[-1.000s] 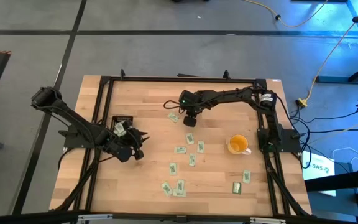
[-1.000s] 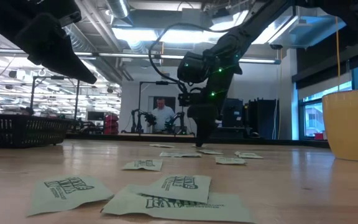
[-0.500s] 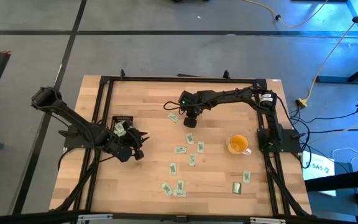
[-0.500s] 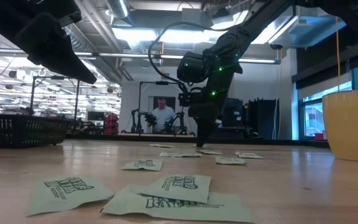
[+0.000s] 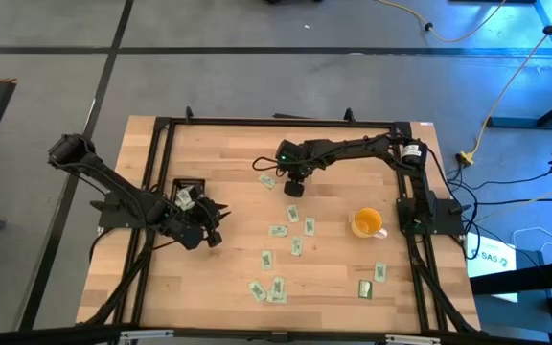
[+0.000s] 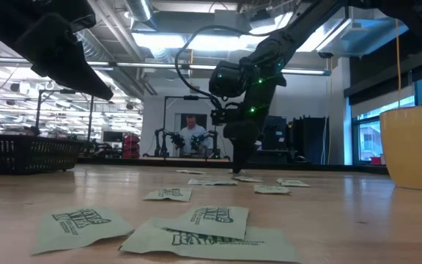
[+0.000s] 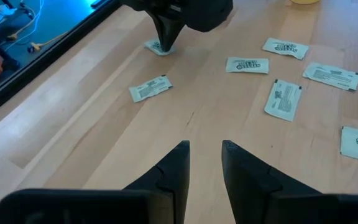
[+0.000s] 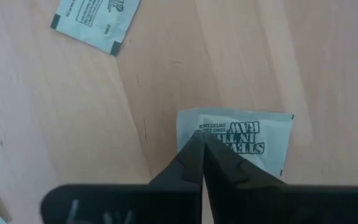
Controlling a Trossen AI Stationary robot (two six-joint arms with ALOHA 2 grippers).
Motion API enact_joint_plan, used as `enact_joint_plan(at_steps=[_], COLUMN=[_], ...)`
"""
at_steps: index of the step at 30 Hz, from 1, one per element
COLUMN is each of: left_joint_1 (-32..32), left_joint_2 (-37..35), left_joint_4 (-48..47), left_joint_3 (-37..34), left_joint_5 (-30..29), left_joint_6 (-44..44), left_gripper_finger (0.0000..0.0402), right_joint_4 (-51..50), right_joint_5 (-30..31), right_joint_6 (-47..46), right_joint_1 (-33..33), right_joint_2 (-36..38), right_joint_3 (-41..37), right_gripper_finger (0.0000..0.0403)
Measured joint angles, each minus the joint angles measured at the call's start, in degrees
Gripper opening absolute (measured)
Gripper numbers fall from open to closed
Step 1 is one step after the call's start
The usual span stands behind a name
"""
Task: Pick and place Stevia / Truvia into bins
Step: Put the stevia packet into the black bin
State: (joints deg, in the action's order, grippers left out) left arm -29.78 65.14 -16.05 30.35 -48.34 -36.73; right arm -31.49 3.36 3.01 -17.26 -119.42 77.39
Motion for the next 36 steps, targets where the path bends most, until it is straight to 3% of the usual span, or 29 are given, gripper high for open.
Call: enact_joint_plan(at_steps=[15, 23, 29, 36], left_joint_1=[0.0, 0.0, 1.0, 2.2], left_joint_2=[0.0, 0.0, 0.0, 0.0], left_joint_4=[-0.2, -0.4, 0.4, 6.9], left_joint_3=[0.0, 0.0, 0.0, 0.0], left_joint_5=[-0.1, -0.5, -0.2, 7.3], left_joint_6=[0.0, 0.1, -0.8, 10.0], left_gripper_finger=[0.0088, 0.0088, 0.0089, 0.0089], right_joint_4=[2.0, 4.3, 10.4, 24.9], right_joint_5=[-0.8, -8.8, -22.4, -52.8], right_joint_6=[2.1, 4.8, 9.1, 11.3], right_joint_1=[3.4, 7.8, 11.1, 12.4], right_joint_2=[1.9, 3.8, 5.9, 6.7], right_joint_3=[-0.4, -0.2, -0.1, 0.0], right_gripper_finger=[0.0001, 0.0, 0.0, 0.0])
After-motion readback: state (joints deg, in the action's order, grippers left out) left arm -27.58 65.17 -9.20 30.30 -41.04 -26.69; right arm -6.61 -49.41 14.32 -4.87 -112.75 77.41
